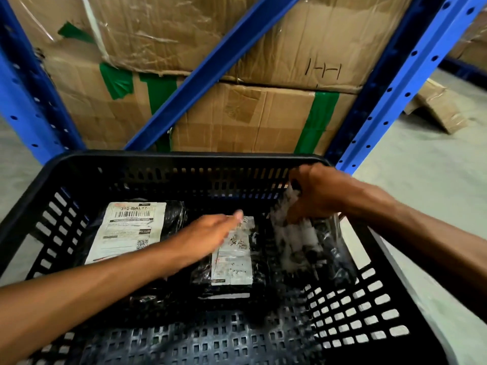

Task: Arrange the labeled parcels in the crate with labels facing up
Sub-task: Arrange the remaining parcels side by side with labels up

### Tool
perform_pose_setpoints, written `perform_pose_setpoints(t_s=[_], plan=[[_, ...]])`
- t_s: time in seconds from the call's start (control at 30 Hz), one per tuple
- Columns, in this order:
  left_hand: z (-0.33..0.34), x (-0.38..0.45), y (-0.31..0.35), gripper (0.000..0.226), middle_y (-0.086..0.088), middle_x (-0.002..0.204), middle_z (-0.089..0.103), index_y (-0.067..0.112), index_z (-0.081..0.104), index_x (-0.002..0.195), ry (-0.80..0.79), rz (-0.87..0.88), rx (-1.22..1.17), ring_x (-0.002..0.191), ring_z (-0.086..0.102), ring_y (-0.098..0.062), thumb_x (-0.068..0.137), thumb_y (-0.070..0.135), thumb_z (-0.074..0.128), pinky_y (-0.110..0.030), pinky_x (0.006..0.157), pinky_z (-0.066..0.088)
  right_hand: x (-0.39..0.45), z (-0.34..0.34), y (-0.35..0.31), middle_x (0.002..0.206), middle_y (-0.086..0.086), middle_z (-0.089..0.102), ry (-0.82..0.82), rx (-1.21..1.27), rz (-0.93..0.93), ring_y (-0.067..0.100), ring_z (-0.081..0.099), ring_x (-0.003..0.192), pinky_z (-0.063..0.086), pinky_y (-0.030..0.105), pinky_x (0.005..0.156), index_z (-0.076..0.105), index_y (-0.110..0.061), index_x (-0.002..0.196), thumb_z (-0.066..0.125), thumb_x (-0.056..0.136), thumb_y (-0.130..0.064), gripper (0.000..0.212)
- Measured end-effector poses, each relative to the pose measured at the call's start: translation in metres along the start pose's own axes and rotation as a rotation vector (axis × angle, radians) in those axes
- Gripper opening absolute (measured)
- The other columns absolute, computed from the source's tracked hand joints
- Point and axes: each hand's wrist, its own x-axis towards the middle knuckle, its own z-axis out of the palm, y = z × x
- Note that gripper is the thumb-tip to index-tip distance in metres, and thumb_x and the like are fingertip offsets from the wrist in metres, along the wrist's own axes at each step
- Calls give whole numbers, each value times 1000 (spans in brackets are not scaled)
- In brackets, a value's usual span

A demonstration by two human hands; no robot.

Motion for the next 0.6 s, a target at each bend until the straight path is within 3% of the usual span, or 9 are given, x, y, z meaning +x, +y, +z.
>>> perform_pose_setpoints(t_s=[0.1,0.13,0.17,0.23,0.3,0.37,0.43,0.53,0.6], plan=[[-13,-3,10,88,-27,116,65,14,51,127,-146,-155,-596,105,67,-39,70,80,39,-49,84,55,-34,-16,-31,110,6,57,449,-136,-218,29,58,98,36,33,63,42,-17,121,58,86,-46,48],[-17,-3,11,85,-26,112,68,13,59,121,-153,-125,-706,101,69,-38,72,80,40,-48,80,56,-47,-13,-44,111,6,55,559,-120,-352,27,56,100,39,34,62,39,-17,124,58,88,-41,47],[-20,-5,14,75,-20,102,72,15,70,106,-118,-77,-771,91,71,-32,75,77,41,-42,74,57,-57,-8,-57,112,7,53,569,-84,-501,27,55,100,45,36,64,38,-16,126,63,85,-35,52],[-23,-11,17,51,-9,73,71,18,74,70,-3,-15,-817,67,67,-22,80,63,51,-31,63,50,-64,3,-73,119,9,52,355,58,-736,27,53,102,52,42,77,38,-13,131,72,76,-27,66],[-27,-19,9,33,-7,65,64,16,70,62,116,-5,-815,60,61,-22,73,47,64,-32,63,45,-54,8,-73,123,5,53,88,379,-770,20,54,106,51,37,87,41,-15,130,76,76,-25,65],[-37,-26,-8,22,-9,68,66,15,71,61,236,-28,-789,62,60,-26,66,34,63,-36,69,46,-31,13,-60,118,0,59,28,669,-647,13,59,104,54,31,89,49,-19,127,74,80,-29,54],[-45,-34,-17,25,-13,71,71,12,74,62,309,-38,-805,63,64,-29,69,29,57,-38,74,48,-7,18,-41,119,0,59,38,756,-423,15,60,107,55,33,90,49,-22,130,68,83,-40,53],[-55,-41,-18,29,-13,68,72,9,75,62,267,-4,-843,61,64,-29,71,23,52,-37,71,48,9,28,-29,125,-2,58,-92,935,-188,14,58,110,49,31,91,41,-29,139,62,73,-62,77],[-57,-43,-15,25,-14,66,70,6,74,66,211,-13,-839,64,60,-30,60,23,56,-36,68,46,7,32,-35,126,-2,58,-181,1085,-176,13,58,111,47,27,90,42,-31,139,60,68,-65,81]])
